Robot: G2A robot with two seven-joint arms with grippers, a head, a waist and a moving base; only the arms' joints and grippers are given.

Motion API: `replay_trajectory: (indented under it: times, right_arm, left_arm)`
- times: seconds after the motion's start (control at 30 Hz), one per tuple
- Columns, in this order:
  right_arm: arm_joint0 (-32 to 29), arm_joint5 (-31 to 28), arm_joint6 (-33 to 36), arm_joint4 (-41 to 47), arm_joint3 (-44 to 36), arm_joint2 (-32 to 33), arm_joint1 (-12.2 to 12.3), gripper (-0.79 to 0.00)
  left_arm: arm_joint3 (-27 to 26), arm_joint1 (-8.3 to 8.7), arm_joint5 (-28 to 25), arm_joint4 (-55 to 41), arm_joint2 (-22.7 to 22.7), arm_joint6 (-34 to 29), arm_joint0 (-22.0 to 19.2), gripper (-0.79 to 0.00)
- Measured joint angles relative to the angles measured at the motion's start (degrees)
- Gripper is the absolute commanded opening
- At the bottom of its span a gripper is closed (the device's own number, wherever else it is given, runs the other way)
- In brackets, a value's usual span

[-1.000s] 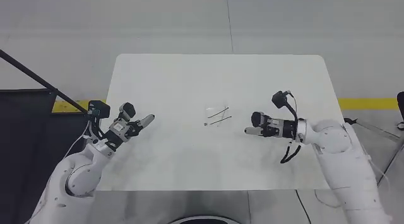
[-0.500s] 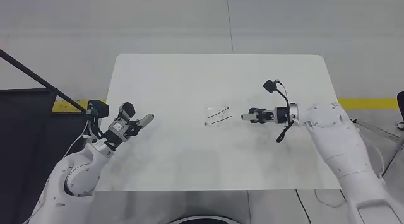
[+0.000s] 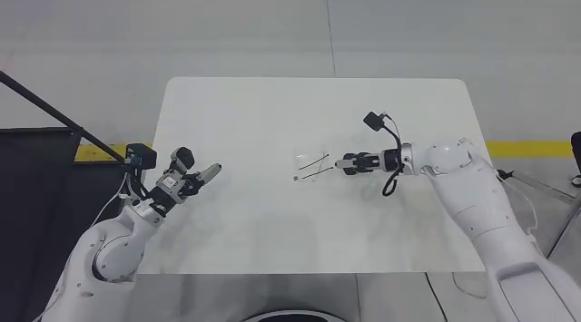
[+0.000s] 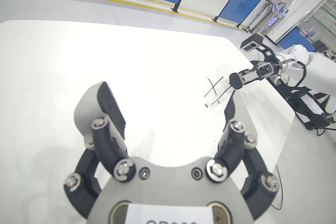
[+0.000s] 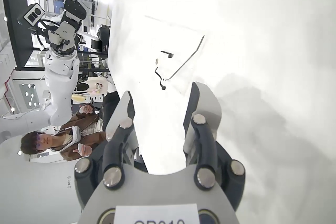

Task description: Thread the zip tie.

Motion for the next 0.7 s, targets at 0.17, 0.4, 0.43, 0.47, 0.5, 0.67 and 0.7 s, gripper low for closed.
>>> replay_trajectory:
  times: [0.17, 0.4, 0.43, 0.47, 0.5, 0.67, 0.7]
  right_arm:
    - [1.44, 0.86, -0.08, -0.19, 2.22, -1.58, -0.98, -0.409]
    - [2.8, 0.56, -0.13, 0.28, 4.7, -2.92, -2.08, -0.662]
    - [2.98, 0.38, -0.07, 0.42, 5.09, -3.06, -2.23, -0.665]
    - [3.11, 0.24, 0.01, 0.54, 5.37, -3.15, -2.33, -0.68]
    - [3.23, 0.1, 0.09, 0.64, 5.63, -3.24, -2.43, -0.686]
    - [3.79, -0.28, 0.51, 0.94, 6.82, -3.76, -2.94, -0.646]
    - [3.87, -0.34, 0.61, 0.99, 6.96, -3.84, -3.02, -0.634]
  left_arm:
    - [0.0, 0.0, 0.0, 0.0, 0.0, 0.0, 0.0, 0.0]
    - [0.0, 0.0, 0.0, 0.0, 0.0, 0.0, 0.0, 0.0]
    - [0.0, 0.0, 0.0, 0.0, 0.0, 0.0, 0.0, 0.0]
    - [0.0, 0.0, 0.0, 0.0, 0.0, 0.0, 0.0, 0.0]
    - [0.0, 0.0, 0.0, 0.0, 0.0, 0.0, 0.0, 0.0]
    - [0.0, 0.0, 0.0, 0.0, 0.0, 0.0, 0.0, 0.0]
    - [0.0, 0.0, 0.0, 0.0, 0.0, 0.0, 0.0, 0.0]
